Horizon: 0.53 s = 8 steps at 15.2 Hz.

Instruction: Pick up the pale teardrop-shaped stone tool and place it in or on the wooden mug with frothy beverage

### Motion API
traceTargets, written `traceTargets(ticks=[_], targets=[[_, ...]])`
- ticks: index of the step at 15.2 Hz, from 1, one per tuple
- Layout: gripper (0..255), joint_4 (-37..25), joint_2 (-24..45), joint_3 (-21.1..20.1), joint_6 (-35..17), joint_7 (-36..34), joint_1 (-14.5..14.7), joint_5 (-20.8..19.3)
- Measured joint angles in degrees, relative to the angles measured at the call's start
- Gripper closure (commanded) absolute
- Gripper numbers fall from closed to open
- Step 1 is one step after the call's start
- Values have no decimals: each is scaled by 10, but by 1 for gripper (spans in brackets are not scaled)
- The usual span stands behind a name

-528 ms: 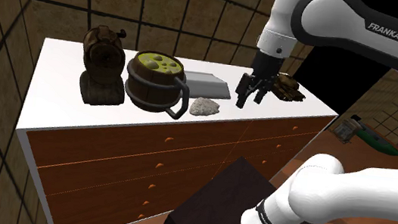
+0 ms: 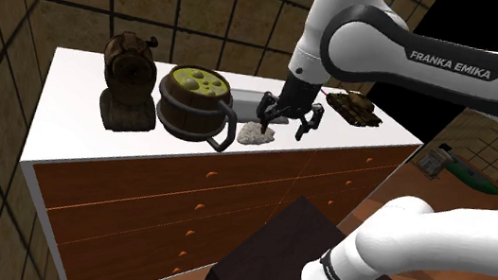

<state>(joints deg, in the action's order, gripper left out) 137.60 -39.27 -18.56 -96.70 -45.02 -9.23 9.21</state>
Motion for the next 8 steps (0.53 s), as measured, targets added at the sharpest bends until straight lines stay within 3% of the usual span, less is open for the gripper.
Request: traceTargets(ticks=[6, 8], targets=[[0, -42, 99, -144, -98, -364, -125, -13], [0, -43, 115, -168, -117, -433, -148, -20]])
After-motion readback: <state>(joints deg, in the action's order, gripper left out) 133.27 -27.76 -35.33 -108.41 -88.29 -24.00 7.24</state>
